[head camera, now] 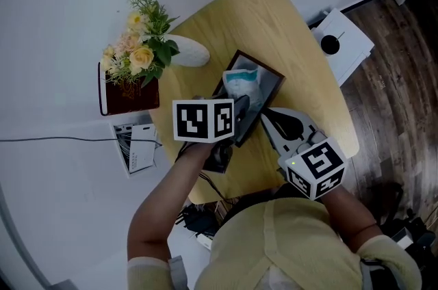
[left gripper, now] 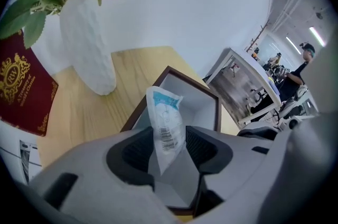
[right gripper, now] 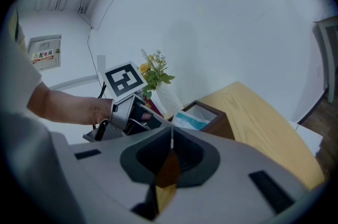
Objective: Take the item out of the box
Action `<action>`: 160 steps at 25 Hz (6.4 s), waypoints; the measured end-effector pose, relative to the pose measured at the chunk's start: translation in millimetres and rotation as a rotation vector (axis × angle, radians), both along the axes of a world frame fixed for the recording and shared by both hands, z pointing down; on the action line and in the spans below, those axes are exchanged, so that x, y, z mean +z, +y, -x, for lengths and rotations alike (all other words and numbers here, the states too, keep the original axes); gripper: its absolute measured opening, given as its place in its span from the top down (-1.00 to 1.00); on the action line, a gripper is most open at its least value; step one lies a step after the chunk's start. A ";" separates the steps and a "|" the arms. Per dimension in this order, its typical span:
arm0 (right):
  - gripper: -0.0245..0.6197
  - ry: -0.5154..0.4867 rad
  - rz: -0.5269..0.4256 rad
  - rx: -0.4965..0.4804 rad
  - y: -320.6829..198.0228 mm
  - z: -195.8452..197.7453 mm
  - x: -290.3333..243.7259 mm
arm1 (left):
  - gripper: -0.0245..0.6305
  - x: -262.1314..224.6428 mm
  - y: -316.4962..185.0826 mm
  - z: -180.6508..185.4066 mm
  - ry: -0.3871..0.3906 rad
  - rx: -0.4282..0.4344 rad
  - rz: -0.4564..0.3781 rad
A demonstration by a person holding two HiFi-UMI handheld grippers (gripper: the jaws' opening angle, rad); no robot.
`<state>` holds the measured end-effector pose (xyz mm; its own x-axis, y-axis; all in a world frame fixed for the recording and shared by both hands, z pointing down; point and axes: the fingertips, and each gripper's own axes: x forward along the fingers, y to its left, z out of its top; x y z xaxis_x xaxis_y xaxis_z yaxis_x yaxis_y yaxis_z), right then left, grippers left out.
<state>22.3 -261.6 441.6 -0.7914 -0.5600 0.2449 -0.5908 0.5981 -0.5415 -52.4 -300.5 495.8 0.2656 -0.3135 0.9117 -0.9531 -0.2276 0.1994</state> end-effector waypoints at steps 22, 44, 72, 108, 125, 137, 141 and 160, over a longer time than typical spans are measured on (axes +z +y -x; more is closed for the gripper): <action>0.83 0.045 0.025 0.041 6.6 -11.6 15.7 | 0.60 3.0 -9.7 -40.1 0.129 0.150 -0.036; 0.83 0.107 -0.037 0.065 28.7 0.8 -5.6 | 0.69 -46.1 1.6 -17.7 0.129 0.172 -0.247; 0.82 0.201 -0.160 0.098 84.9 45.5 -50.0 | 0.69 -156.3 84.6 50.5 0.197 0.105 -0.784; 0.83 0.248 -0.203 0.041 123.8 100.8 -54.6 | 0.70 -121.1 195.9 157.0 0.186 -0.232 -0.973; 0.83 0.271 -0.196 0.040 127.3 103.5 -47.2 | 0.70 -107.6 210.2 169.9 0.155 -0.242 -0.950; 0.83 0.297 -0.185 0.063 120.7 96.9 -41.4 | 0.70 -106.6 207.8 173.2 0.138 -0.255 -0.945; 0.84 0.309 -0.182 0.073 117.6 94.2 -40.5 | 0.70 -107.6 206.0 174.1 0.137 -0.260 -0.946; 0.83 0.311 -0.161 0.094 112.9 88.4 -37.5 | 0.70 -108.1 198.0 169.9 0.148 -0.253 -0.944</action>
